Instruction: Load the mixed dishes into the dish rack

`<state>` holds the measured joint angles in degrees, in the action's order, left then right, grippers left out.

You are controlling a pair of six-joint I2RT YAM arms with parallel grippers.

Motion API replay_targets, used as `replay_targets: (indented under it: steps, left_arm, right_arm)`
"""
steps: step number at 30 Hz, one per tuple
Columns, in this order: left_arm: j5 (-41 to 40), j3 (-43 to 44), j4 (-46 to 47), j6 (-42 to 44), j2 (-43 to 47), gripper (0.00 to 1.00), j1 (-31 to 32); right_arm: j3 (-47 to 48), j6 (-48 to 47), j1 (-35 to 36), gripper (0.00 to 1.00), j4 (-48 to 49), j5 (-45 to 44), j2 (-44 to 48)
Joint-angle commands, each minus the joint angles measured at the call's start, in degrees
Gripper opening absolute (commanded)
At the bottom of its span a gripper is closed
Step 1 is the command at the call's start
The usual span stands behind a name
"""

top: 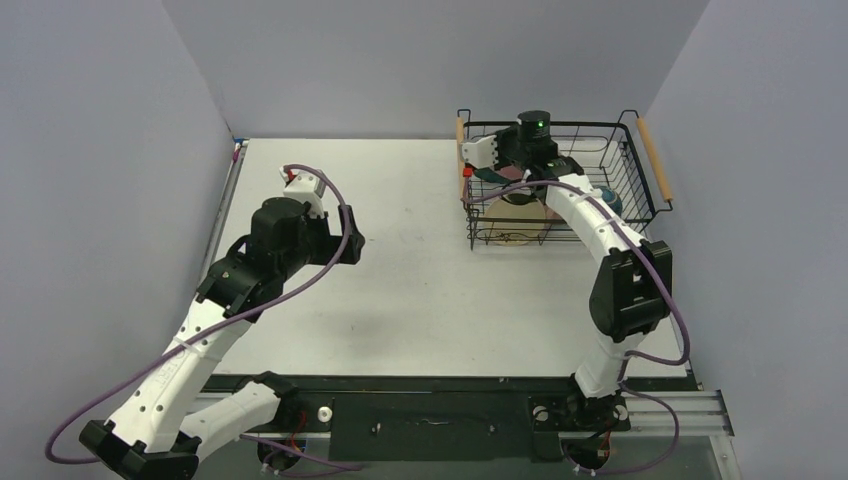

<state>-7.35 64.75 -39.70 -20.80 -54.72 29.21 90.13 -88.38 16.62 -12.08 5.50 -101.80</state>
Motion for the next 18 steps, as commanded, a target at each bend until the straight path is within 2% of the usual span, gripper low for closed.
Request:
replay_targets:
  steps: [1, 7, 15, 18]
  left_arm:
    - [-1.1, 0.5, 3.0, -0.6, 0.1, 0.97, 0.3]
    - [-1.4, 0.0, 2.9, -0.7, -0.1, 0.97, 0.3]
    - [-2.2, -0.7, 3.0, -0.5, -0.1, 0.97, 0.6]
    - [-2.3, -0.7, 3.2, -0.5, 0.0, 0.97, 0.8]
  right_arm:
    - [3.3, -4.7, 0.4, 0.0, -0.2, 3.5, -1.7]
    - [3.1, -8.0, 0.7, 0.0, -0.7, 5.4, -4.1]
    - [-0.8, -11.2, 2.0, 0.0, 5.0, 2.7, -6.3]
    - [-1.4, -11.5, 2.0, 0.0, 4.2, 3.3, -6.7]
